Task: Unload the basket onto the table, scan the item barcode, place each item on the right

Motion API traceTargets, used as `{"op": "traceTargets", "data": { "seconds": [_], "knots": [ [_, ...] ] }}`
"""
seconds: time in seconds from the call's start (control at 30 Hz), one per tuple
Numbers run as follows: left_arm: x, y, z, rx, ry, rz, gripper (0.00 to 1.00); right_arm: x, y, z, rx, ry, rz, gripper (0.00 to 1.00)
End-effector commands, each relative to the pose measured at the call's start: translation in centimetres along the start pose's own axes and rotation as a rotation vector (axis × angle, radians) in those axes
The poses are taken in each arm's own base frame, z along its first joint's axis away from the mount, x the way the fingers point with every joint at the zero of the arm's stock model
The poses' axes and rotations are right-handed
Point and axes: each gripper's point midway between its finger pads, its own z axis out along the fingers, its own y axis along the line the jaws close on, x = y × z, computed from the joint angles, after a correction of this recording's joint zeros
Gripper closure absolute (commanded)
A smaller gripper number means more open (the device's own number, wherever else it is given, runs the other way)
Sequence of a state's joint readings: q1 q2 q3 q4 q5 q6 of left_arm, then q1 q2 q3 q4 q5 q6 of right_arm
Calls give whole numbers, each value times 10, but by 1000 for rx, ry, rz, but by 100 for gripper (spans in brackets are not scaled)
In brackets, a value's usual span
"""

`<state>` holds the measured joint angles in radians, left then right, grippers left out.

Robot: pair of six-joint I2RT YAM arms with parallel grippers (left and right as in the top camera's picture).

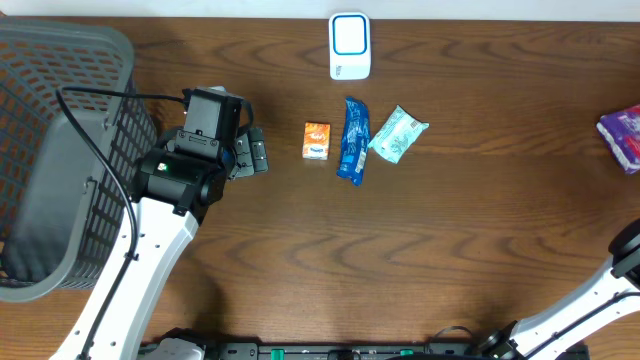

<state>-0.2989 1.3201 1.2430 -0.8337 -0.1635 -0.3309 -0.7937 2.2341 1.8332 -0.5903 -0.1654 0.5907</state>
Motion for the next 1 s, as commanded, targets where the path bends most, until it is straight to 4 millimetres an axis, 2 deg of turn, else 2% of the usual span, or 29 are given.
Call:
{"op": "traceTargets", "data": {
  "seconds": [0.0, 0.03, 0.17, 0.27, 0.37, 0.5, 0.57, 0.63, 0.67, 0.7, 0.73, 0.9, 0.97],
  "knots": [
    [-1, 1, 0, -7, -2, 18, 2, -9, 9, -20, -69, 17, 31, 4],
    [-1, 1, 0, -7, -2, 18, 2, -12, 9, -26, -65, 15, 34, 1],
    [-1, 1, 0, -7, -2, 18, 2, -21, 24, -56, -91, -13, 13, 1],
    [-1, 1, 0, -7, -2, 18, 2, -18, 60, -87, -185, -31, -73, 1],
    [-1, 1, 0, -7, -2, 18, 2, 0, 100, -112, -286, -13, -139, 1],
    [-1, 1, 0, -7, -2, 18, 2, 65, 160, -131, -463, 135, -305, 5],
    [-1, 1, 0, -7, -2, 18, 2, 100, 176, -131, -488, 214, -368, 6],
    [-1, 1, 0, -7, -2, 18, 2, 139, 184, -129, -464, 300, -406, 9],
    [-1, 1, 0, -7, -2, 18, 2, 179, 192, -130, -456, 385, -445, 9],
    [-1, 1, 0, -7, -2, 18, 2, 200, 198, -131, -461, 423, -470, 6],
    [-1, 1, 0, -7, -2, 18, 2, 218, 202, -131, -464, 451, -493, 1],
    [-1, 1, 0, -7, -2, 18, 2, 310, 209, -129, -393, 568, -596, 1],
    [-1, 1, 0, -7, -2, 18, 2, 334, 208, -124, -357, 578, -596, 1]
  ]
}}
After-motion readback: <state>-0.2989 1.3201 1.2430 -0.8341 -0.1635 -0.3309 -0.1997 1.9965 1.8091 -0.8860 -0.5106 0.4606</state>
